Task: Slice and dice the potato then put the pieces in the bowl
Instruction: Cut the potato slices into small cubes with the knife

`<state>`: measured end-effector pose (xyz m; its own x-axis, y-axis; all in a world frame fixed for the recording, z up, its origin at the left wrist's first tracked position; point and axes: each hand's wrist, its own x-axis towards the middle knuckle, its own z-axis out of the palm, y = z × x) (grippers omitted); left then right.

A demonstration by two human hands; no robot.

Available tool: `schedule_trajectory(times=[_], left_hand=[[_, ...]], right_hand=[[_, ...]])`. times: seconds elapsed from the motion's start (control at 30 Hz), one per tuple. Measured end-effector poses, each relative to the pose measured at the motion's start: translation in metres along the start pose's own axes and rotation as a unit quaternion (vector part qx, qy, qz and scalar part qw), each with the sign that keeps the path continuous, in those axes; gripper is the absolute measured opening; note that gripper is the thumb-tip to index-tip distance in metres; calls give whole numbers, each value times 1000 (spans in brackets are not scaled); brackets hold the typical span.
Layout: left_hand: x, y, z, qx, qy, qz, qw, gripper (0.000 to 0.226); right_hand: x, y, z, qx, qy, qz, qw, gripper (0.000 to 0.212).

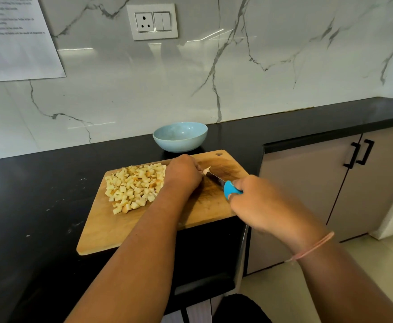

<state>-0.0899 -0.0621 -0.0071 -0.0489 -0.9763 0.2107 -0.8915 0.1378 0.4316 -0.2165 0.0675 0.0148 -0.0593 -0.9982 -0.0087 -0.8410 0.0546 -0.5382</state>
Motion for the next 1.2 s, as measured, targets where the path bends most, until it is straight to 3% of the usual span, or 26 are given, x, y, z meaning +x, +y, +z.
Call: schedule_trajectory(times=[0.43, 1.2], left_hand=[[-2, 3, 0, 9, 4, -6, 1000, 16], [-8, 5, -1, 8, -6, 7, 1000, 18]], right_hand=[[13, -5, 16, -18, 34, -7, 999, 40], [-8, 11, 6, 7, 2, 3, 1000, 40]])
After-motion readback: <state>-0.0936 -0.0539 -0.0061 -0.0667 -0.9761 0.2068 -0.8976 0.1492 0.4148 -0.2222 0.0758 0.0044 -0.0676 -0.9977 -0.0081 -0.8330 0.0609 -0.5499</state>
